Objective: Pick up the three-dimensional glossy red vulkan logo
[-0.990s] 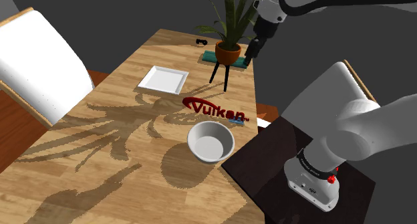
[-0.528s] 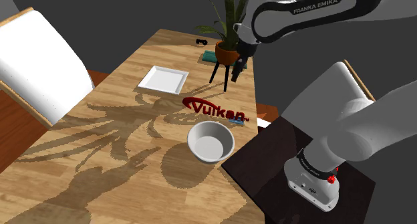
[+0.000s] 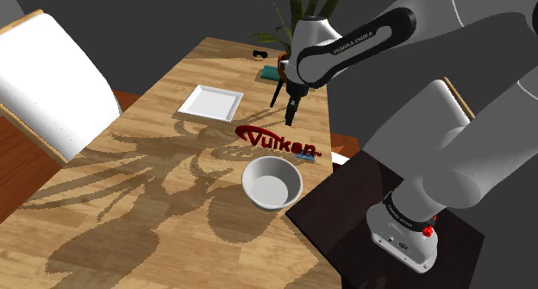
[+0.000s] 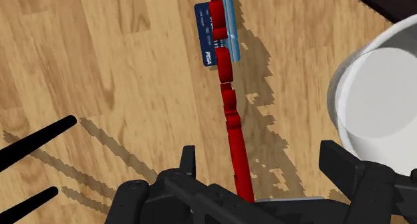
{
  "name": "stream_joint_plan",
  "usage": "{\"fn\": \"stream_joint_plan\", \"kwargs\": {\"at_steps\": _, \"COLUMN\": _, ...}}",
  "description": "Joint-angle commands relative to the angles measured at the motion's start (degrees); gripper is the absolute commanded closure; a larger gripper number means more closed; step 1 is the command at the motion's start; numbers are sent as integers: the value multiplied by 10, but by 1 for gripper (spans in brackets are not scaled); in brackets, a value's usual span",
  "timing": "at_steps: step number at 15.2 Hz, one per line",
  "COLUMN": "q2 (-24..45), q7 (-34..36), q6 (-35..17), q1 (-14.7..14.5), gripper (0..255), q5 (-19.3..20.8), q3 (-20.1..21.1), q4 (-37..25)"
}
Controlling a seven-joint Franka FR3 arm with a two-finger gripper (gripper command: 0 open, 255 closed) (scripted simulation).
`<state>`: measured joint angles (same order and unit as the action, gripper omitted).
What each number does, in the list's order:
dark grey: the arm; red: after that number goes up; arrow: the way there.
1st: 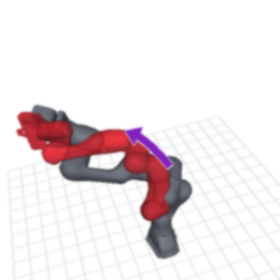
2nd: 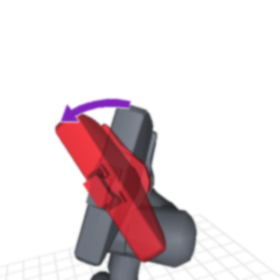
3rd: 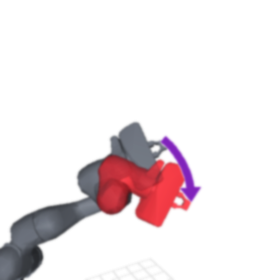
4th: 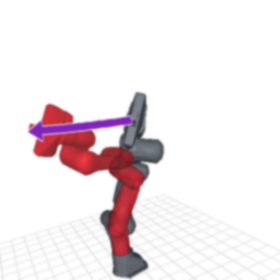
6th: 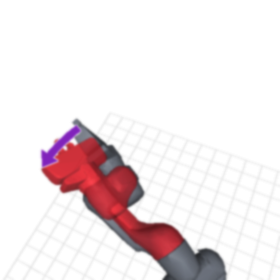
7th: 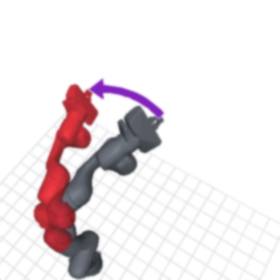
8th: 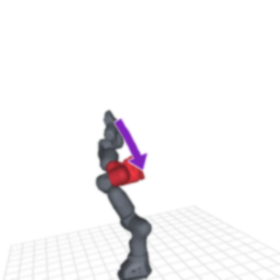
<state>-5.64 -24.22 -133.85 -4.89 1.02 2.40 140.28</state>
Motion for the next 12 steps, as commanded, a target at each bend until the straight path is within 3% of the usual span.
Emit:
{"fn": "stream_joint_plan", "kwargs": {"at_steps": 1, "q2": 44, "q7": -7, "q6": -25, "q1": -3, "gripper": 0, "q5": 10, "q3": 3, "q4": -10}}
{"fn": "stream_joint_plan", "kwargs": {"at_steps": 6, "q2": 153, "q7": -17, "q6": -78, "q1": -9, "gripper": 0, "q5": 44, "q3": 7, "q4": -41}}
{"fn": "stream_joint_plan", "kwargs": {"at_steps": 12, "q2": 199, "q7": -11, "q6": -119, "q1": -12, "gripper": 0, "q5": 55, "q3": 4, "q4": -44}}
